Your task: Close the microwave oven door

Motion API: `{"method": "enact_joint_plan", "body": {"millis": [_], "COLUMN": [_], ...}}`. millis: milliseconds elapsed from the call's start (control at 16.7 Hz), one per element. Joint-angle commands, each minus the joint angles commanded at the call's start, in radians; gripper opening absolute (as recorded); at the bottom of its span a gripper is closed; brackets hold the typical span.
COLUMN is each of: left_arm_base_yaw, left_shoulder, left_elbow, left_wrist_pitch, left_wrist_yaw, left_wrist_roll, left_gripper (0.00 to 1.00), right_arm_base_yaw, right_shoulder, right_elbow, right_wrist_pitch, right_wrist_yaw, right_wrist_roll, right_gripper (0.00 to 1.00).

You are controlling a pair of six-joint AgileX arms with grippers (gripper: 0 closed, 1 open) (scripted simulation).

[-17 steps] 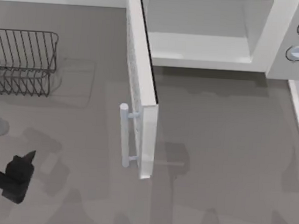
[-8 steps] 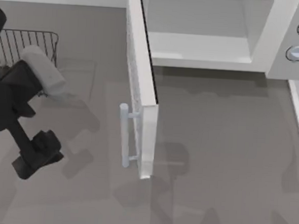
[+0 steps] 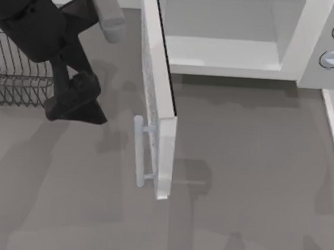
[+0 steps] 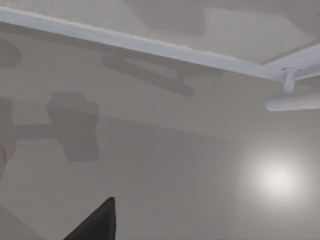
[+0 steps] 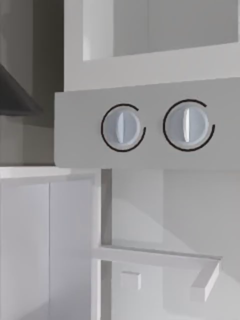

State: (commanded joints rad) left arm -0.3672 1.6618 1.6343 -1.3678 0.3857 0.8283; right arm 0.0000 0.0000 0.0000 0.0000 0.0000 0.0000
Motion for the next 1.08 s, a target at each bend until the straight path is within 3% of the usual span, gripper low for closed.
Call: {"method": "enact_joint_plan", "body": {"millis": [240,480,1080], "left_arm_base_yaw": [-0.017,-0.024,-0.043], "left_shoulder": [0.111,0.155,0.151], "left_elbow": [0.251,0.392,0.336], "left_wrist_pitch": [-0.09,-0.125,-0.056], "left_wrist_yaw": [0.04,0.06,0.057], "left_wrist_roll": [0.084,0.127,0.111], "left_gripper": [1.0,1.0,1.0], "right_arm_base_yaw": [0.0,0.0,0.0], "right_shoulder": [0.0,0.0,0.0], "right_elbow": [0.0,0.0,0.0], "right_wrist_pitch": [0.0,0.0,0.0], "right_wrist_yaw": [0.0,0.0,0.0], "right_wrist_roll": [0.0,0.0,0.0], "right_gripper": [1.0,1.0,1.0]}}
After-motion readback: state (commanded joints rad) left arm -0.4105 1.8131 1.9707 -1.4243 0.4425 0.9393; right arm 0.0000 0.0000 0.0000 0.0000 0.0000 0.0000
